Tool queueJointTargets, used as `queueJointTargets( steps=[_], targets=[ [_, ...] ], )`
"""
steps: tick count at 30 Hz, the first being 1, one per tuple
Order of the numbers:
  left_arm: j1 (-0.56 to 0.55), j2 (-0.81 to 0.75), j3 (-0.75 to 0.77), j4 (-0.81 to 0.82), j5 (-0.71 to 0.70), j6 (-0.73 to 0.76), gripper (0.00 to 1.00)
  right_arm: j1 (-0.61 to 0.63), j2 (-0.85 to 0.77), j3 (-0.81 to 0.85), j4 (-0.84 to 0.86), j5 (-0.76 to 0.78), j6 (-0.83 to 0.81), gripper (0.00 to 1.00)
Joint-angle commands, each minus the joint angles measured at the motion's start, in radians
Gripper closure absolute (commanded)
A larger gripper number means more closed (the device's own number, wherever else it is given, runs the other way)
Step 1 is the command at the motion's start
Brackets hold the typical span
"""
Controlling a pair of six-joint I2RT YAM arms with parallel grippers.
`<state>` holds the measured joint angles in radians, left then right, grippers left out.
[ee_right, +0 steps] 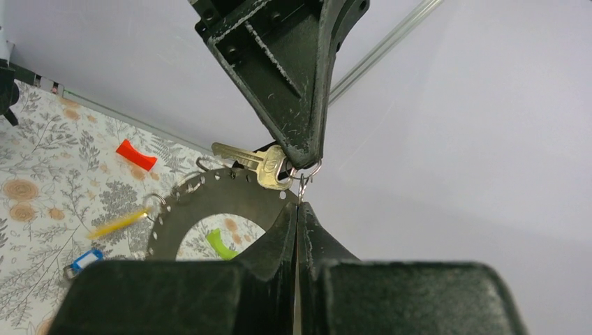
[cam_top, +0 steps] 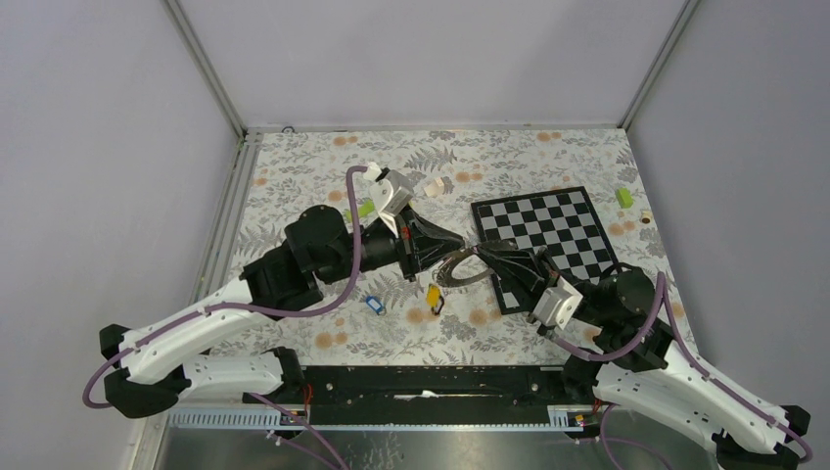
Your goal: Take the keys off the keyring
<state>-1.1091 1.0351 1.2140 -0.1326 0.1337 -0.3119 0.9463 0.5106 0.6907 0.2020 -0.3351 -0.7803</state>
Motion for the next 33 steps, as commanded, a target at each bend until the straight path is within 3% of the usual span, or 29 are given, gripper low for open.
queueJointTargets(
  steps=[1,21,33],
  targets=[
    [0.008,-0.035,0.003,0.079,-0.104,0.023,1.00,0.004,-0.026,0.031,0.100,-0.053,0.028,1.00],
    [0.008,-0.006,0.032,0.038,-0.056,-0.009,1.00,0.004,-0.014,0.002,0.195,-0.059,0.089,1.00],
    [0.008,0.020,0.057,0.016,-0.039,-0.014,1.00,0.005,-0.001,-0.056,0.396,0.074,0.200,1.00]
  ],
)
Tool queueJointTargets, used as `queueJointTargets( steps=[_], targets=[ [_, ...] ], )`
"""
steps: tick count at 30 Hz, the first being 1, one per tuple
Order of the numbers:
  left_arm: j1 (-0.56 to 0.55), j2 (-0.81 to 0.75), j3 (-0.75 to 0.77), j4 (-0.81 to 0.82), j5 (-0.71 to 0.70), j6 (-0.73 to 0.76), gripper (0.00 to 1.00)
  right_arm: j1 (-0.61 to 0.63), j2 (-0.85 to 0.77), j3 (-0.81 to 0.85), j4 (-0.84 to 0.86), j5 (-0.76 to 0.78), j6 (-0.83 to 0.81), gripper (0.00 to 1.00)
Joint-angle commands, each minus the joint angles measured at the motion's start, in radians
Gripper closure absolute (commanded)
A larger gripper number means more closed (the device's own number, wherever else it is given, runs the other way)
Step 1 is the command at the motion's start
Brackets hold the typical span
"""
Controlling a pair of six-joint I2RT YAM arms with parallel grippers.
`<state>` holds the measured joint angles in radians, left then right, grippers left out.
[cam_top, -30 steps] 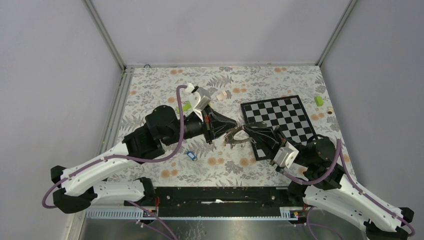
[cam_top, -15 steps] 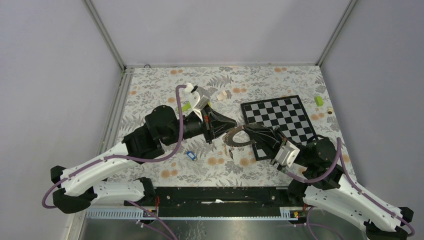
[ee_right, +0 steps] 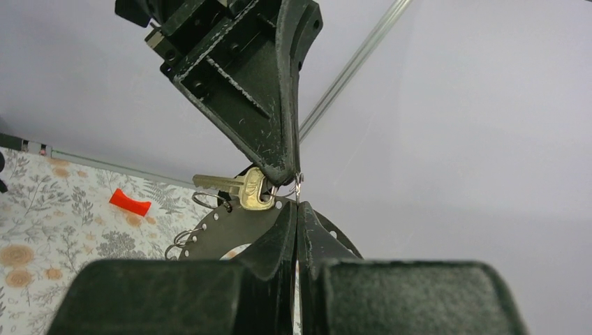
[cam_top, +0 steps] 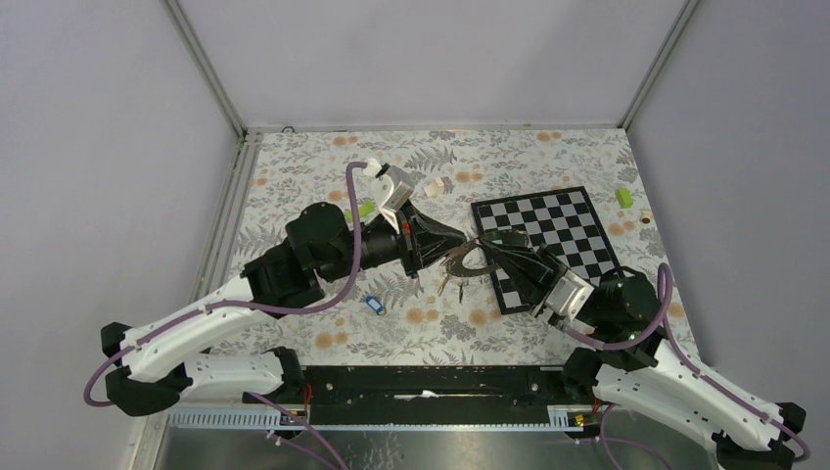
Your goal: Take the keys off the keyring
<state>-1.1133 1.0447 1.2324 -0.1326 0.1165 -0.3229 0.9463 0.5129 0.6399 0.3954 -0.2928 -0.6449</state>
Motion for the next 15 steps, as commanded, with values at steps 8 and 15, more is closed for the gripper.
queueJointTargets(
  steps=[8,15],
  targets=[
    [0.012,0.001,0.034,0.004,-0.024,-0.023,1.00,0.005,0.006,-0.028,0.256,0.090,0.113,1.00],
    [0.012,-0.017,0.028,0.006,-0.042,-0.025,1.00,0.005,-0.006,-0.043,0.259,0.141,0.138,1.00]
  ],
)
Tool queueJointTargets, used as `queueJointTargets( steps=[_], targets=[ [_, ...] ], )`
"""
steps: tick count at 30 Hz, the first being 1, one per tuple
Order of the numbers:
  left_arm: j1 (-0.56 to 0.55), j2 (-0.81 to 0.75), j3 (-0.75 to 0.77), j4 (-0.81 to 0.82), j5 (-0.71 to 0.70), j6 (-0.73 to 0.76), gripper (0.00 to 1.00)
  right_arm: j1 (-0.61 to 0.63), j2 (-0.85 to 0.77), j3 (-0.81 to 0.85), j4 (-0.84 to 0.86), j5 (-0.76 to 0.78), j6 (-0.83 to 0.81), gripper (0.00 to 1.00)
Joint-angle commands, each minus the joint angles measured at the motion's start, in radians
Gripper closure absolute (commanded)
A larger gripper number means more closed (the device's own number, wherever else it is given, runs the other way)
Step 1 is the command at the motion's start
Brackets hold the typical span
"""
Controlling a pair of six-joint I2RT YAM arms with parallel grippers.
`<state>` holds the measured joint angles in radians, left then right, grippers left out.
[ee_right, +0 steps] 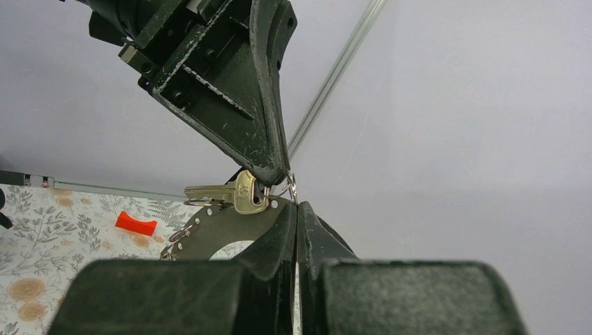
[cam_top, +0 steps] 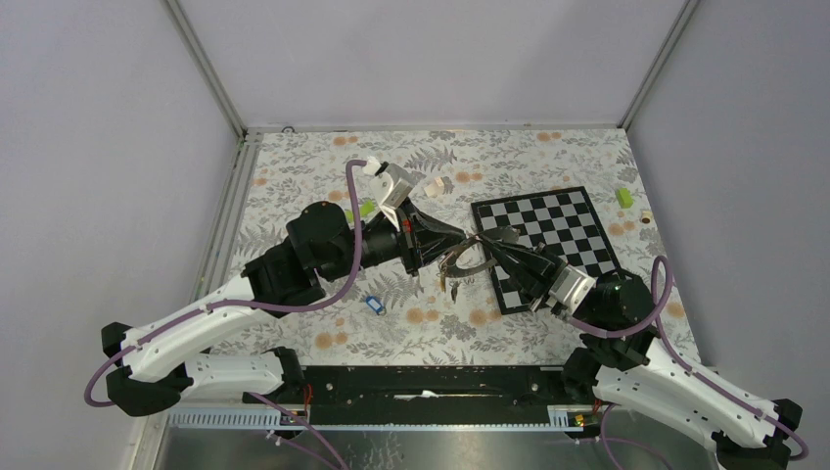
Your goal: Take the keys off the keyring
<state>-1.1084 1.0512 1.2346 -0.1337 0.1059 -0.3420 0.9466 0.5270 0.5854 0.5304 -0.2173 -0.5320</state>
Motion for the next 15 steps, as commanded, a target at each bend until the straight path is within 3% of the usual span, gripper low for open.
queueJointTargets(
  steps=[1,15],
  targets=[
    [0.007,-0.026,0.024,0.007,-0.035,-0.006,1.00,0.004,-0.023,0.009,0.121,0.070,0.028,1.00],
    [0.007,-0.069,0.015,0.007,-0.065,0.004,1.00,0.004,-0.038,-0.013,0.093,0.087,0.056,1.00]
  ],
)
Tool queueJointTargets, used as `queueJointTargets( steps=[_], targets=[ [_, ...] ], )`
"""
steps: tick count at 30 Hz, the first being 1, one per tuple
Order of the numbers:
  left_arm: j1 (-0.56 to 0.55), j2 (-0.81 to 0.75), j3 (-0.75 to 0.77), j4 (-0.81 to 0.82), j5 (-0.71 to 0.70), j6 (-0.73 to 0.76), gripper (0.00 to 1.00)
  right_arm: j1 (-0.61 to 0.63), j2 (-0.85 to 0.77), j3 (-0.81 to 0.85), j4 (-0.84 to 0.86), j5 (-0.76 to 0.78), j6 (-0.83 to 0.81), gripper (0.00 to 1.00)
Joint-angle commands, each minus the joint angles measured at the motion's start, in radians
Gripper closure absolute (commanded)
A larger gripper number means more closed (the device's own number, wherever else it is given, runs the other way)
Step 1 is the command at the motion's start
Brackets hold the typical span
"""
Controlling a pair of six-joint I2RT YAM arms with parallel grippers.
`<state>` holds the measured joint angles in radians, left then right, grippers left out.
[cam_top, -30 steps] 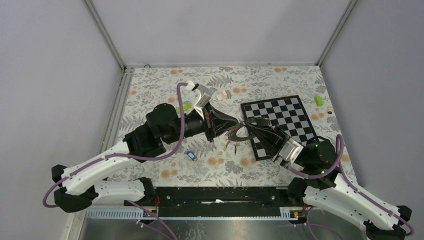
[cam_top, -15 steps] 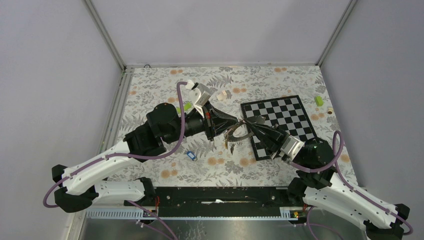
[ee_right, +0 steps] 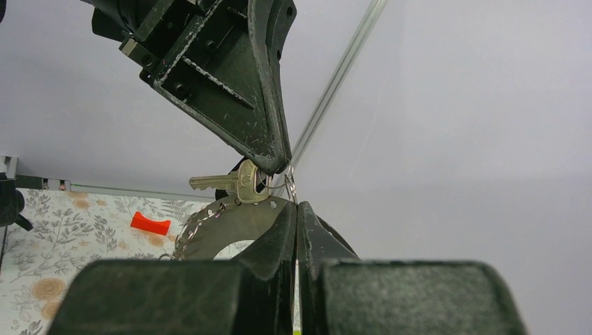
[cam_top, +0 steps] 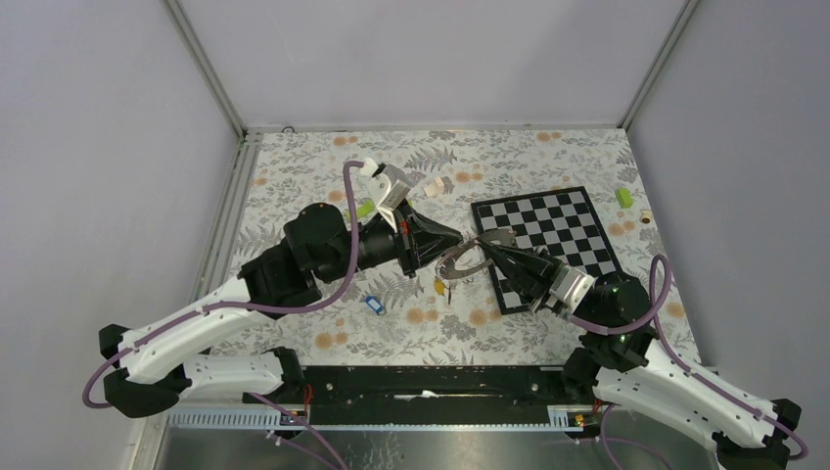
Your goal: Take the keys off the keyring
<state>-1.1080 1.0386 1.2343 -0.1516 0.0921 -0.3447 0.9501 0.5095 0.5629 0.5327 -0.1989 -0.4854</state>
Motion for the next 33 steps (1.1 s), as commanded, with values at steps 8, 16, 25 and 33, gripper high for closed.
queueJointTargets(
  steps=[8,16,25,33],
  targets=[
    [0.007,-0.050,0.015,0.040,0.050,0.030,1.00,0.001,-0.003,0.018,0.038,0.076,0.013,1.00],
    [0.006,-0.039,0.016,0.056,0.123,0.030,1.00,0.001,0.029,0.050,-0.023,0.061,0.016,1.00],
    [0.004,-0.015,0.025,0.054,0.185,0.023,1.00,0.001,0.051,0.070,-0.045,0.017,0.019,1.00],
    [-0.001,0.002,0.025,0.050,0.189,0.021,1.00,0.000,0.065,0.094,-0.075,-0.060,0.009,1.00]
  ],
)
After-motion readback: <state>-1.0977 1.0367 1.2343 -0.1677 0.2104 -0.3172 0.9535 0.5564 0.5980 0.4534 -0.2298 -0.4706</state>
